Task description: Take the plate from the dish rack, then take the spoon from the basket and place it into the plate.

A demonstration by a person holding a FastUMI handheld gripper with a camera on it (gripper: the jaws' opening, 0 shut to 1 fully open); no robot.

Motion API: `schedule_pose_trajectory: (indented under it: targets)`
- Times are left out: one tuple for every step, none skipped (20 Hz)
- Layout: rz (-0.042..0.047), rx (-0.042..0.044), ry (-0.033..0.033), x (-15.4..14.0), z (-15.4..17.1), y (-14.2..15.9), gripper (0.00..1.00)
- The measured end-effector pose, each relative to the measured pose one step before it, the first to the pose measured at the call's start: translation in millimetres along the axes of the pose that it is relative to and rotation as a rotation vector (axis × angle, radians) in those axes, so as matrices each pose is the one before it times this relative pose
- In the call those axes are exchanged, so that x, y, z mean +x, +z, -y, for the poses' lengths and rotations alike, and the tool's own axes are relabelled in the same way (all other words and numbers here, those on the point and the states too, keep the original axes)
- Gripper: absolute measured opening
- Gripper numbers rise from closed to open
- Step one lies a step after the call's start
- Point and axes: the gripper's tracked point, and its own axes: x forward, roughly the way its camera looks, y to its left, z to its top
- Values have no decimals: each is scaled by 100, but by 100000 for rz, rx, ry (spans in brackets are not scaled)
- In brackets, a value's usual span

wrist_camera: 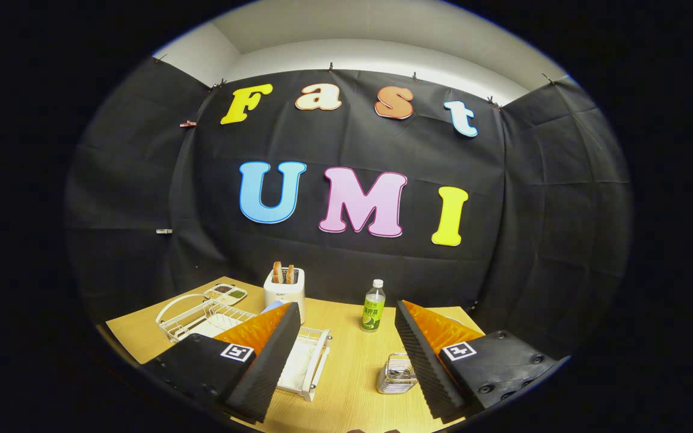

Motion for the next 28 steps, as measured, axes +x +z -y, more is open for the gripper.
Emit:
schedule_pose_trajectory:
  targets:
    - [-1109, 80, 873, 411, -486, -24, 97]
    - [-1378, 58, 1043, 418, -578, -65, 97]
    - [-848, -77, 1790, 620, -804, 174, 97]
    - [-770, -767, 2259, 792, -993, 128, 97]
    - [-1640, -1543, 2368, 876, -991, -5, 97]
    - [-2800, -604, 2399, 1062, -1035, -248, 97]
    - [-3873, 917, 2940, 1041, -1173, -408, 97]
    - [-3777, 649, 2616, 1241, -1106, -311, 97]
    - [-2919, -629, 1092, 1198, -527, -170, 97]
    - [-2571, -1066, 754, 880, -484, -141, 97]
    - [-2883, -1327, 1253, 1204, -581, -173, 98]
    - [-3019, -981, 1155, 1299, -663, -443, 98]
    - [-4713, -466, 1566, 1054, -454, -740, 98]
    - [-4213, 538, 821, 1032, -471, -711, 98]
    - [-4582, 866, 334, 1158, -337, -697, 98]
    - [-5314, 869, -983, 1310, -79, -864, 98]
    - [-5475, 991, 953, 973, -390, -909, 97]
    - [-4170, 562, 353, 1038, -343, -422, 95]
    - [-2619, 105, -525, 1060, 18, -167, 93]
    - [-2458, 395, -500, 919, 68, -331, 88]
    - [-2712, 1772, -202, 765, -99, -275, 86]
    - [-2535, 3051, -285, 683, -22, -215, 82]
    - [-2393, 3339, -128, 706, -29, -195, 79]
    - [-2458, 2756, -571, 593, -60, -186, 71]
    - [-2238, 1758, -431, 587, 21, -177, 68]
    - [-2216, 991, -1005, 506, 219, -323, 62]
    - [-3194, 1397, -347, 512, -61, -449, 59]
    - [-3210, 2564, 548, 450, -389, -575, 59]
